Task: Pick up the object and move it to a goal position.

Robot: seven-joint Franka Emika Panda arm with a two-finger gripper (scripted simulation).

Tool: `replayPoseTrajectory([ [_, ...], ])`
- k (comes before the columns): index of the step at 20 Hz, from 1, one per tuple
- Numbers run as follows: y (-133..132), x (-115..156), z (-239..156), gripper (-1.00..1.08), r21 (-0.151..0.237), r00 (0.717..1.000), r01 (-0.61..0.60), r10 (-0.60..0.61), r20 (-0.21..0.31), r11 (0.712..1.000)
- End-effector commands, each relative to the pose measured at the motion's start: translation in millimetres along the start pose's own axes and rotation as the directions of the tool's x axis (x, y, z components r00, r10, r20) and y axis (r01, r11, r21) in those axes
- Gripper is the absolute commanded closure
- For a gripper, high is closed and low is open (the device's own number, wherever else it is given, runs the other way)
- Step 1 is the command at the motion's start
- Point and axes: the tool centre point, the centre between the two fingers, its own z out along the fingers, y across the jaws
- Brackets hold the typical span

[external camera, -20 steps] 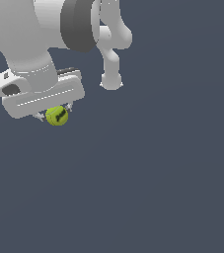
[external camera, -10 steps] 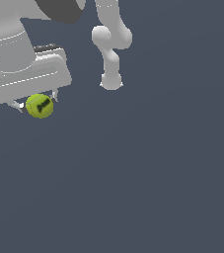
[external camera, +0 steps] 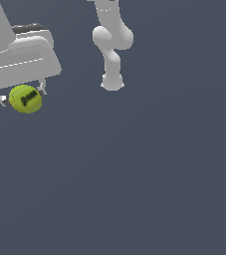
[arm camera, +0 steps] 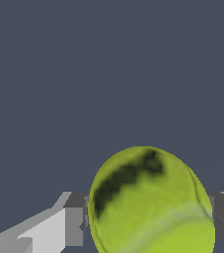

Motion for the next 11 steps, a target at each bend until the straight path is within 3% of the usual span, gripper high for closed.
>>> replayPoseTrajectory([
  [1, 2.7, 1.1, -6.5, 1.08, -0.001, 1.0, 0.0, 0.0, -0.001, 1.0],
  [11, 6.9, 2.8, -14.4, 1.08, -0.001, 1.0, 0.0, 0.0, -0.001, 1.0],
])
